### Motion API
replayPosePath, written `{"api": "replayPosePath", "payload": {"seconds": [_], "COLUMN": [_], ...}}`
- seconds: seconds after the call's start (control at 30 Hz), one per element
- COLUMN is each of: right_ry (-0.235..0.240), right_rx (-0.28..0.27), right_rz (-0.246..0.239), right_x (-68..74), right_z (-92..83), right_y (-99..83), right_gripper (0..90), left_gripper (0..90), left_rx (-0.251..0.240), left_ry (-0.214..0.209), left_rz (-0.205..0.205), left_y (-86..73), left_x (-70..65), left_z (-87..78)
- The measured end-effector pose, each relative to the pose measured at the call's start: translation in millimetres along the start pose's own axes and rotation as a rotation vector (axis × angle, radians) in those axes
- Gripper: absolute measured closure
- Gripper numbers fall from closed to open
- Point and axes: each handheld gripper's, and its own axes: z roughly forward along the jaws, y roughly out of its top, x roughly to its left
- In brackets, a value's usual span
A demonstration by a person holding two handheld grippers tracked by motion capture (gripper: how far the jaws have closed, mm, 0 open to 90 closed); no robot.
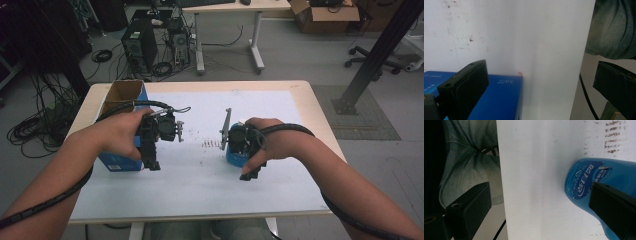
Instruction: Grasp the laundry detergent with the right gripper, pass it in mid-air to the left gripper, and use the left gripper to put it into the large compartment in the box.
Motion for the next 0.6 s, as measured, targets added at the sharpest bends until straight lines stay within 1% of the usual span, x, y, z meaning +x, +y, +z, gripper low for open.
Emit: {"api": "replayPosePath", "payload": {"seconds": [0.07,0.17,0.37,0.43,0.53,0.57,0.6], "right_ry": [-0.001,-0.002,0.004,0.004,0.005,0.005,0.008], "right_rx": [0.004,0.003,-0.026,-0.031,-0.033,-0.033,-0.034], "right_rz": [-0.003,-0.007,-0.023,-0.018,-0.010,-0.010,0.000], "right_x": [0.9,3.6,9.5,12.4,16.0,16.0,17.9], "right_z": [-1.0,-2.7,-3.1,-2.5,-1.0,-1.0,1.0], "right_y": [-0.1,-0.7,-8.9,-13.8,-21.1,-21.1,-25.8], "right_gripper": [4.7,4.7,4.6,4.7,4.6,4.6,4.8], "left_gripper": [0.4,0.4,0.4,0.4,0.4,0.4,0.4], "left_rx": [0.006,-0.002,0.010,0.009,0.042,0.042,0.044], "left_ry": [0.005,0.007,0.009,0.006,0.010,0.010,0.014], "left_rz": [-0.001,-0.001,0.005,0.003,0.005,0.005,0.004], "left_y": [0.9,3.2,9.2,10.5,11.6,11.6,11.7], "left_x": [1.2,3.2,6.3,7.3,8.7,8.7,9.0], "left_z": [-1.3,-2.9,-1.7,-0.8,3.6,3.6,5.3]}}
